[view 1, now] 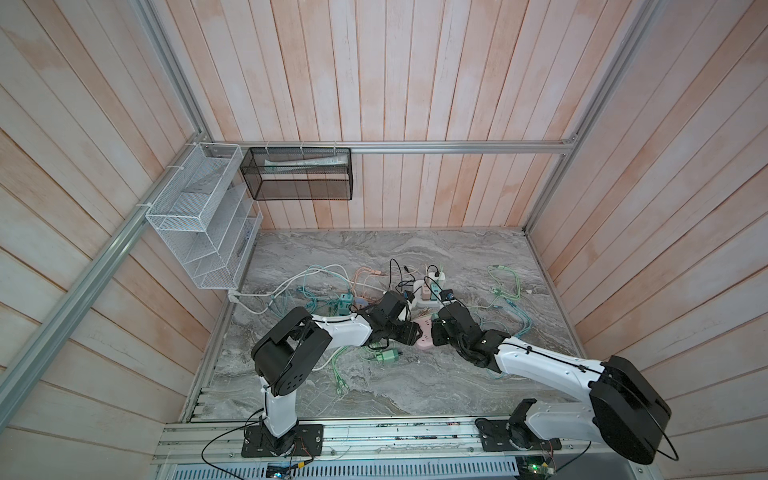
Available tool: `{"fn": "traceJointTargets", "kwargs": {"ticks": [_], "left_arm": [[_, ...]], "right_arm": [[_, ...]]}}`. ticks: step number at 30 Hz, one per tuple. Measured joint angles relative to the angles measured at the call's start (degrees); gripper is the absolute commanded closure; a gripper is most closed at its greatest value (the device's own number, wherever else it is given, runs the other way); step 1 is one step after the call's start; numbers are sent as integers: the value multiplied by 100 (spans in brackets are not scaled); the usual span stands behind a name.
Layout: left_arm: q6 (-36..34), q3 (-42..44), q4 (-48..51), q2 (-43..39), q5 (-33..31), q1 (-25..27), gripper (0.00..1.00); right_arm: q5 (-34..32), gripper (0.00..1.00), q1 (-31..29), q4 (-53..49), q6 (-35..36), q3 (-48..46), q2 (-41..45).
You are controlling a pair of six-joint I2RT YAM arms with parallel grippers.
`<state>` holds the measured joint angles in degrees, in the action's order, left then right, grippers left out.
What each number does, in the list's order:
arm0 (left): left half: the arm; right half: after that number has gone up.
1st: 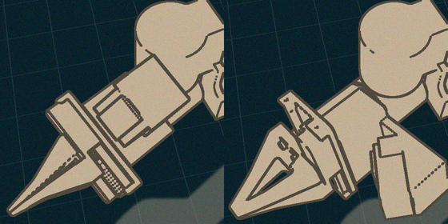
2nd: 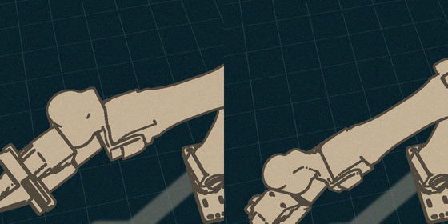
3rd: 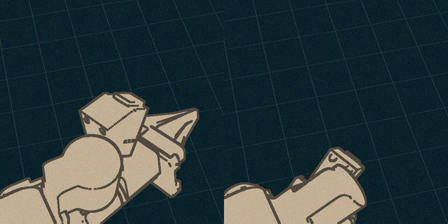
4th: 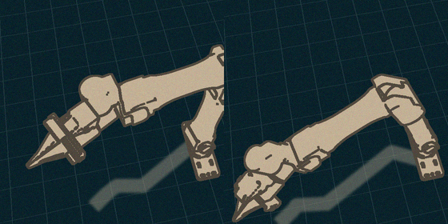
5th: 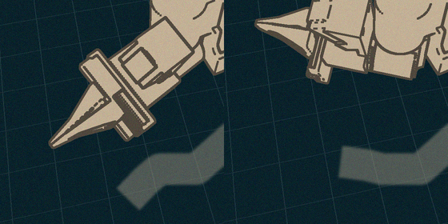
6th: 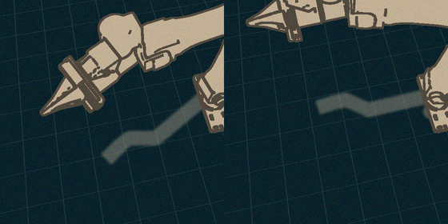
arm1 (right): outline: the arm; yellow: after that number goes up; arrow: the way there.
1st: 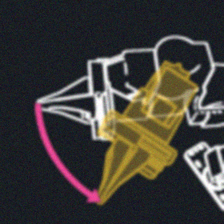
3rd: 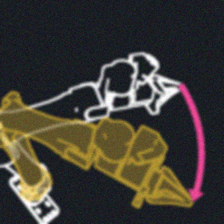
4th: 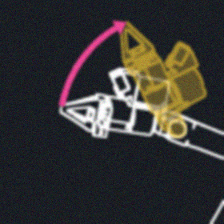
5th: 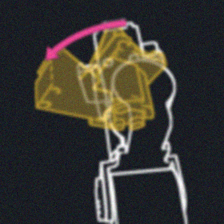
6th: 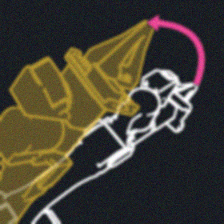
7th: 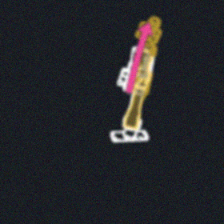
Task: Pull the plug off the socket
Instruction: 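Pull the teal charger up out of the pink strip with the right gripper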
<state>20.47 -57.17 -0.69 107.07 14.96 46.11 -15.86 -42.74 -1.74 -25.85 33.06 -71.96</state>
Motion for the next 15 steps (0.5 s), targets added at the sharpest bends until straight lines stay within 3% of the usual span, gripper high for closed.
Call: {"fn": "traceJointTargets", "kwargs": {"ticks": [8,15], "left_arm": [[-435,83,4,-72,122,186,37],[-726,238,76,-219,267,208,35]], "right_arm": [[1102,97,903,164,184,-498,737],[2135,95,1628,214,339,-752,815]]}}
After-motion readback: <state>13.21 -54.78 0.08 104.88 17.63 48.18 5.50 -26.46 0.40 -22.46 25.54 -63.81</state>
